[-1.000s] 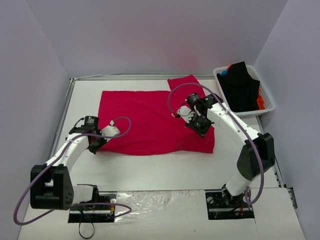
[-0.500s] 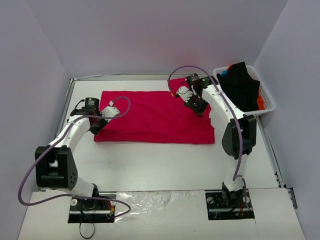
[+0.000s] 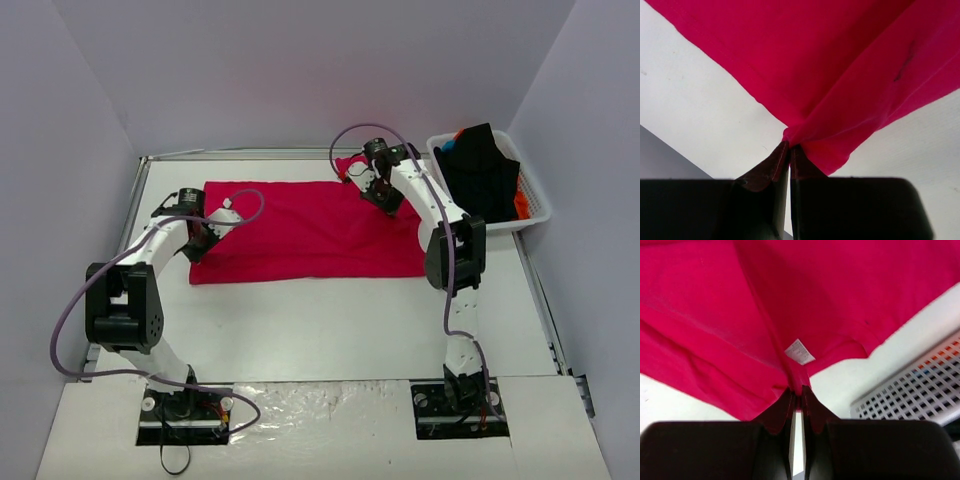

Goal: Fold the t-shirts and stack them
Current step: Fold the flattened tshirt in 1/3 of the way, then grap the side of the flattened tshirt furthest away from the robot with both arms

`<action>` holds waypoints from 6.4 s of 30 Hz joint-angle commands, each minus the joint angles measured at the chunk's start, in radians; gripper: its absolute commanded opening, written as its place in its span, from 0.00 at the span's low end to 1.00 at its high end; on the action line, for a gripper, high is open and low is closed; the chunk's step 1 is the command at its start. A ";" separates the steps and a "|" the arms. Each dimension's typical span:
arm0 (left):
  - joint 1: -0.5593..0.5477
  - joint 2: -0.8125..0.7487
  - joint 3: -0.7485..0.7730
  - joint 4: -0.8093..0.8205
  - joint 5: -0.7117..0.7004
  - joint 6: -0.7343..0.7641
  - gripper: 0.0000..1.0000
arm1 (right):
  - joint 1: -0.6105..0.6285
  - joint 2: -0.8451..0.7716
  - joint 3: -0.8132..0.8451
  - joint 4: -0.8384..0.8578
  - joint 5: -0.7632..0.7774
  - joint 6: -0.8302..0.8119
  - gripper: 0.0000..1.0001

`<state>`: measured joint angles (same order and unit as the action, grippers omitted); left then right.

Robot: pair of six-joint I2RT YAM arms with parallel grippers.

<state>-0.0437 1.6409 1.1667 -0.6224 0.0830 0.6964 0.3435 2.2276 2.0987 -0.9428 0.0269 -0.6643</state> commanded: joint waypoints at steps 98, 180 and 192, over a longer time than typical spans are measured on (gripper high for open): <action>-0.114 -0.024 -0.340 0.202 -0.141 0.120 0.03 | -0.189 -0.259 -0.819 0.208 -0.133 0.014 0.00; 0.208 0.930 1.429 -0.533 0.514 -0.204 0.39 | -0.293 0.106 -0.037 -0.168 -0.420 -0.133 0.68; 0.229 0.947 1.292 -0.539 0.652 -0.169 0.39 | -0.290 0.089 -0.108 -0.125 -0.371 -0.100 0.67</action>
<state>0.1715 2.6137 2.4878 -1.1076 0.6998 0.5026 0.0475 2.3508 2.0129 -1.0370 -0.3626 -0.7811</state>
